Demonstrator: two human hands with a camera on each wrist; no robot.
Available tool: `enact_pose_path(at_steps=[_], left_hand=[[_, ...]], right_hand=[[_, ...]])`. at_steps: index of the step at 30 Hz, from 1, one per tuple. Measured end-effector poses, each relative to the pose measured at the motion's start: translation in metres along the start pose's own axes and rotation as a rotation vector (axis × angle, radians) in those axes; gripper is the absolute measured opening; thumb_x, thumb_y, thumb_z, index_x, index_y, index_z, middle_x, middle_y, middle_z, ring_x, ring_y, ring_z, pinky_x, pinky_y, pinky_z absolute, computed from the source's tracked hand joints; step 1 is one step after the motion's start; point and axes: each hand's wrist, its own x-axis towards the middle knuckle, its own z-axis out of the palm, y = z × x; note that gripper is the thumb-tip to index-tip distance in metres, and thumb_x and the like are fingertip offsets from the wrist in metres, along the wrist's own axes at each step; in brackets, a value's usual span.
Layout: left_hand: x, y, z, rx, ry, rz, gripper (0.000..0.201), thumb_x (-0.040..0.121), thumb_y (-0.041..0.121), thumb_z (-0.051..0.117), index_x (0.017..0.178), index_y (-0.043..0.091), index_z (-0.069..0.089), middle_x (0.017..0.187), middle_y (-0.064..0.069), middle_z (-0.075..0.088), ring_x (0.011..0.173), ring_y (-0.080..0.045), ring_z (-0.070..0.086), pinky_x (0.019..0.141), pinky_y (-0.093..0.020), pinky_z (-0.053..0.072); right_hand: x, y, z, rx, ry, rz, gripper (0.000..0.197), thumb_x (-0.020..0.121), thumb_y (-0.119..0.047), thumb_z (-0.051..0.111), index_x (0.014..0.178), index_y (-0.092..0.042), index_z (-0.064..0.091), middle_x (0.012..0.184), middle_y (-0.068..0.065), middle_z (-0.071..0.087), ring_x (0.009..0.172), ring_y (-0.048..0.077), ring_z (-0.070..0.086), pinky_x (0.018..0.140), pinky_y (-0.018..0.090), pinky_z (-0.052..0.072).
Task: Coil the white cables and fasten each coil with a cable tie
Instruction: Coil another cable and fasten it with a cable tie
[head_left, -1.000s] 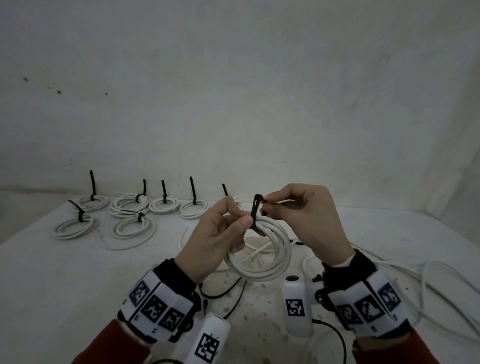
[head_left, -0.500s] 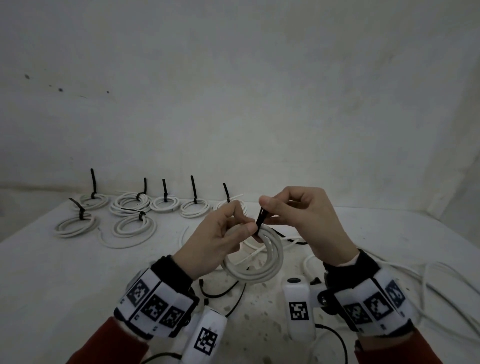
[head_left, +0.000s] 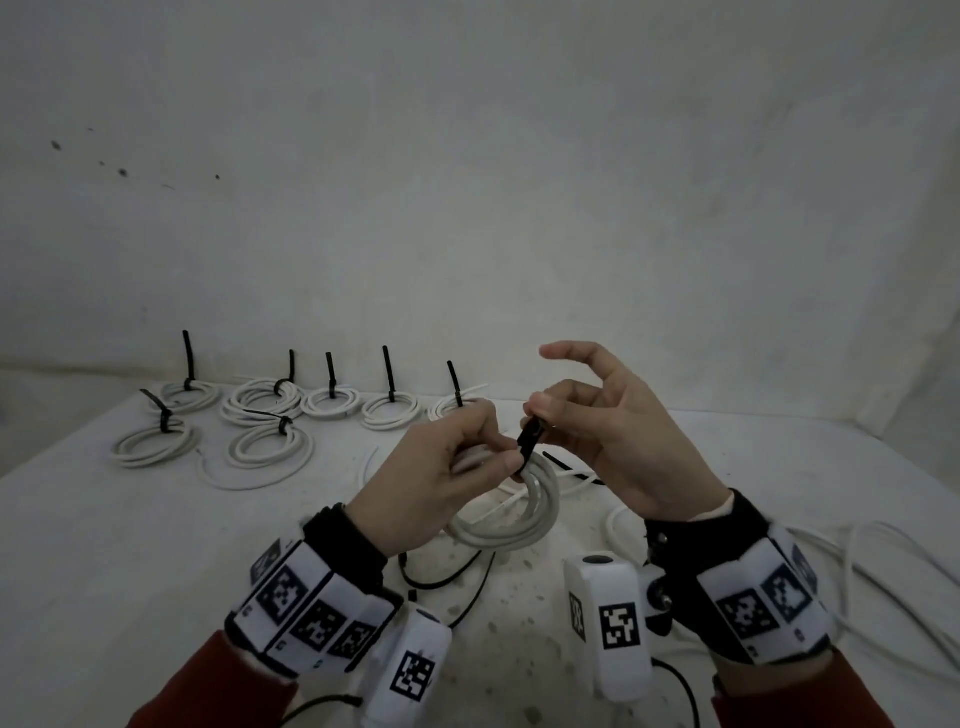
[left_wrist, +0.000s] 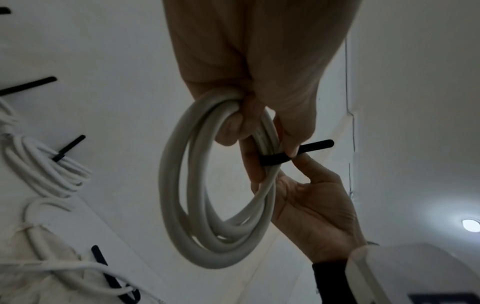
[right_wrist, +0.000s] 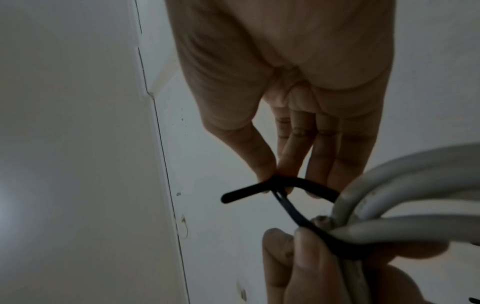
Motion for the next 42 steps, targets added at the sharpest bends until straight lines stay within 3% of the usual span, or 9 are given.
enact_pose_path(at_steps=[3, 6, 11, 17, 22, 27, 32, 36, 42], left_hand=[[0.0, 0.003, -0.003, 0.21, 0.024, 0.078, 0.02, 0.089, 0.012, 0.063, 0.077, -0.002, 0.054, 0.068, 0.023, 0.061, 0.059, 0.004, 0.05, 0.057, -0.007, 0.035], [0.003, -0.001, -0.007, 0.553, 0.08, 0.293, 0.021, 0.088, 0.015, 0.059, 0.075, 0.014, 0.042, 0.069, 0.015, 0.055, 0.066, 0.004, 0.052, 0.06, -0.009, 0.039], [0.005, -0.017, -0.017, 0.933, 0.085, 0.369, 0.007, 0.09, 0.024, 0.042, 0.088, 0.018, 0.043, 0.08, -0.006, 0.059, 0.061, -0.025, 0.056, 0.048, -0.036, 0.047], [0.006, -0.02, -0.017, 0.819, 0.167, 0.358, 0.008, 0.091, 0.023, 0.048, 0.086, 0.019, 0.044, 0.077, -0.004, 0.058, 0.062, -0.022, 0.054, 0.053, -0.037, 0.046], [0.005, -0.017, -0.004, 0.619, 0.337, 0.293, 0.022, 0.09, 0.021, 0.059, 0.081, 0.027, 0.04, 0.082, 0.004, 0.066, 0.069, -0.002, 0.056, 0.063, -0.011, 0.041], [0.004, -0.013, 0.0, 0.524, 0.466, 0.249, 0.024, 0.087, 0.026, 0.058, 0.075, 0.006, 0.049, 0.081, 0.017, 0.058, 0.074, 0.009, 0.052, 0.066, 0.002, 0.034], [0.004, -0.011, -0.003, 0.411, 0.451, 0.196, 0.032, 0.084, 0.028, 0.063, 0.076, -0.001, 0.051, 0.081, 0.025, 0.059, 0.07, 0.006, 0.056, 0.06, -0.002, 0.037], [0.007, -0.013, -0.012, 0.538, 0.41, 0.298, 0.016, 0.087, 0.018, 0.06, 0.085, 0.002, 0.057, 0.086, 0.006, 0.064, 0.078, 0.005, 0.056, 0.071, -0.002, 0.037], [0.008, -0.022, -0.025, 0.869, 0.235, 0.534, 0.009, 0.09, 0.011, 0.054, 0.099, 0.013, 0.053, 0.099, -0.008, 0.064, 0.076, -0.026, 0.059, 0.068, -0.036, 0.048]], right_hand=[[0.0, 0.0, 0.0, -0.034, 0.018, -0.014, 0.053, 0.07, -0.004, 0.07, 0.12, -0.01, 0.054, 0.08, 0.007, 0.062, 0.073, 0.023, 0.063, 0.07, 0.032, 0.056], [0.0, 0.001, -0.002, -0.269, 0.107, 0.043, 0.026, 0.077, -0.01, 0.074, 0.098, -0.006, 0.06, 0.089, 0.009, 0.06, 0.077, 0.024, 0.063, 0.078, 0.038, 0.058], [-0.001, 0.004, 0.006, -0.374, 0.006, 0.281, 0.032, 0.089, -0.03, 0.061, 0.07, -0.003, 0.064, 0.06, 0.006, 0.059, 0.052, 0.013, 0.055, 0.056, 0.021, 0.053], [0.003, 0.012, 0.01, -0.161, 0.045, 0.226, 0.021, 0.083, -0.021, 0.064, 0.073, -0.005, 0.071, 0.058, 0.006, 0.053, 0.048, 0.01, 0.045, 0.052, 0.017, 0.042], [0.001, 0.012, 0.01, -0.129, 0.004, 0.195, 0.016, 0.087, -0.015, 0.061, 0.082, -0.003, 0.07, 0.054, 0.001, 0.052, 0.051, 0.009, 0.046, 0.053, 0.016, 0.041], [0.0, 0.015, 0.013, -0.173, -0.074, 0.166, 0.014, 0.092, -0.003, 0.056, 0.102, 0.0, 0.065, 0.054, -0.003, 0.053, 0.049, 0.005, 0.047, 0.051, 0.017, 0.039], [-0.003, 0.009, 0.011, -0.24, -0.159, 0.153, 0.017, 0.093, -0.005, 0.054, 0.107, -0.004, 0.065, 0.052, -0.002, 0.049, 0.05, 0.009, 0.043, 0.052, 0.018, 0.038], [-0.005, 0.006, 0.008, -0.296, -0.187, 0.163, 0.019, 0.093, -0.009, 0.055, 0.11, -0.005, 0.065, 0.054, -0.001, 0.051, 0.051, 0.008, 0.048, 0.055, 0.019, 0.041], [-0.003, 0.011, 0.014, -0.226, -0.221, 0.309, 0.03, 0.098, -0.023, 0.043, 0.109, -0.002, 0.063, 0.089, 0.011, 0.069, 0.076, 0.02, 0.064, 0.08, 0.03, 0.048]])
